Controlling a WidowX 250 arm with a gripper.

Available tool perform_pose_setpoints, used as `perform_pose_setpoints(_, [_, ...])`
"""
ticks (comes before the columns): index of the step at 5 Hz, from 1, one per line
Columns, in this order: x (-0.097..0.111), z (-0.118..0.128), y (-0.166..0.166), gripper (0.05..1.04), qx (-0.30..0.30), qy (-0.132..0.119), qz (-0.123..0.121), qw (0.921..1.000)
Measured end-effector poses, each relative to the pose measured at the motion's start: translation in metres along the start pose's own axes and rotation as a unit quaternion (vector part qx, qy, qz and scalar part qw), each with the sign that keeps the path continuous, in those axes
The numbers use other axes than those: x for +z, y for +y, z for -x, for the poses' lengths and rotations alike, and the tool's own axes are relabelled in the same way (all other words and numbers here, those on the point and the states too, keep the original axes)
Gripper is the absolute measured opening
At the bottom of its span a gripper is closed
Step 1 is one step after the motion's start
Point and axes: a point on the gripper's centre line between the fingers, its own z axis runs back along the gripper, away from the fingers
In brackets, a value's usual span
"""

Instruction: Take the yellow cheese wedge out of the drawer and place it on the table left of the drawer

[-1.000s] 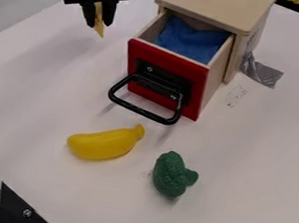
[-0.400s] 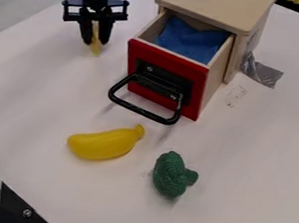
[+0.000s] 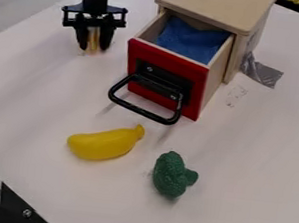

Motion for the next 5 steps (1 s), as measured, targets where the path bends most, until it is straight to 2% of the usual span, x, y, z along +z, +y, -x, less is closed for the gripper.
perform_pose_setpoints(1, [0.000,0.006,0.000,0.973,0.000,0.009,0.004,1.0000])
perform_pose_setpoints(4, [0.069,0.024,0.001,1.000,-0.015,-0.006,0.072,0.9973])
perform_pose_setpoints(5, [0.082,0.036,-0.003,1.000,-0.032,-0.017,0.072,0.9967])
